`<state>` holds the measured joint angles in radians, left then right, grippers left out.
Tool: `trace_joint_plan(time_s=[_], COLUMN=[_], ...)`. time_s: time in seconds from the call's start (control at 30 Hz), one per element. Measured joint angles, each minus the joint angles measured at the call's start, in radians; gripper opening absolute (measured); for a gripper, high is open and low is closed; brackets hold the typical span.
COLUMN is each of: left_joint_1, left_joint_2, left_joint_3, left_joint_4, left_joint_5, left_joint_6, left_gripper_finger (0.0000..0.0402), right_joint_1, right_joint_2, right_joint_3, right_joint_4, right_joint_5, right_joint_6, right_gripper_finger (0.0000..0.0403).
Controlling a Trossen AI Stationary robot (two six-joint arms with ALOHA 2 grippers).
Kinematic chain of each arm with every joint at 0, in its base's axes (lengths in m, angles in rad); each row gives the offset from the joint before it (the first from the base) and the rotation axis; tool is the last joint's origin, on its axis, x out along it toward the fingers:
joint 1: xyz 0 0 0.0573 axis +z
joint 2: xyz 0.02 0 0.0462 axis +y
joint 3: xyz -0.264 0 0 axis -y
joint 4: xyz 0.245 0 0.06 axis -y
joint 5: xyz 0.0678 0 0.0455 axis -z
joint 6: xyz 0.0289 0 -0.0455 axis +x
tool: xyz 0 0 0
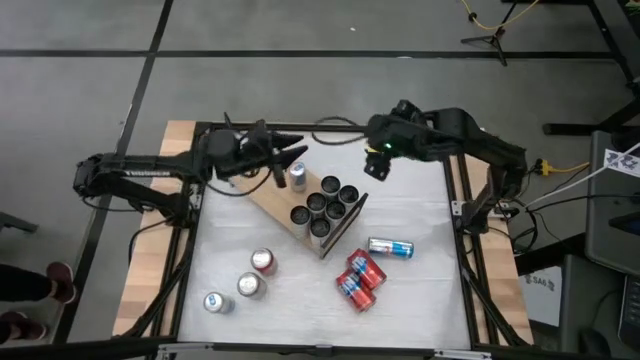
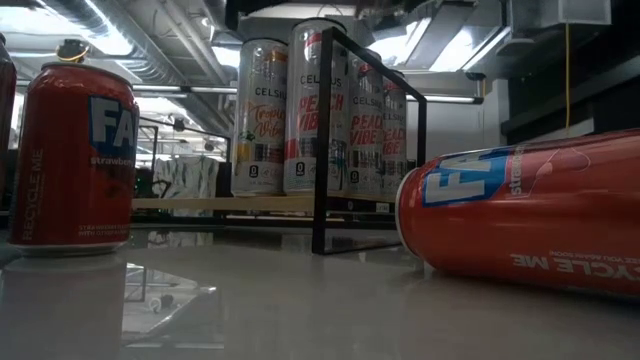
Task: Place canned beverage on shelf
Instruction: Put the top right blue soda can on the shelf
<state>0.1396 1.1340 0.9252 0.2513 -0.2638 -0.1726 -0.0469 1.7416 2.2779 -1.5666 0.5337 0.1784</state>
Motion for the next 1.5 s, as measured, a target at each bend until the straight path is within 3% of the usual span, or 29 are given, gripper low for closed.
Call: trace_joint_plan(time_s=[0.2, 0.4, 0.63, 1.13, 1.3, 1.5], left_joint_1=[0.029, 0.054, 0.075, 0.104, 0.104, 0.104], left_joint_2=[0.068, 0.078, 0.078, 0.078, 0.078, 0.078], left_joint_3=[0.163, 0.175, 0.175, 0.175, 0.174, 0.174], left_joint_4=[-0.25, -0.266, -0.277, -0.334, -0.334, -0.336], left_joint_5=[-0.004, -0.015, -0.015, -0.042, -0.062, -0.055], left_joint_6=[0.0, 0.0, -0.002, -0.03, -0.034, -0.029], left_gripper_finger=[0.0149, 0.0149, 0.0149, 0.017, 0.0178, 0.021], right_joint_1=[0.037, 0.033, 0.034, 0.034, 0.033, 0.033], right_joint_2=[-0.191, -0.403, -0.531, -0.537, -0.537, -0.537], right_joint_3=[-0.298, -0.653, -0.864, -0.913, -0.913, -0.913], right_joint_4=[0.059, 0.327, 0.442, 0.477, 0.477, 0.477], right_joint_5=[0.078, 0.078, 0.076, 0.076, 0.022, 0.012], right_joint_6=[0.055, 0.055, 0.06, 0.053, 0.052, 0.053], right_gripper_finger=[0.0342, 0.0342, 0.0342, 0.0342, 0.0342, 0.0342])
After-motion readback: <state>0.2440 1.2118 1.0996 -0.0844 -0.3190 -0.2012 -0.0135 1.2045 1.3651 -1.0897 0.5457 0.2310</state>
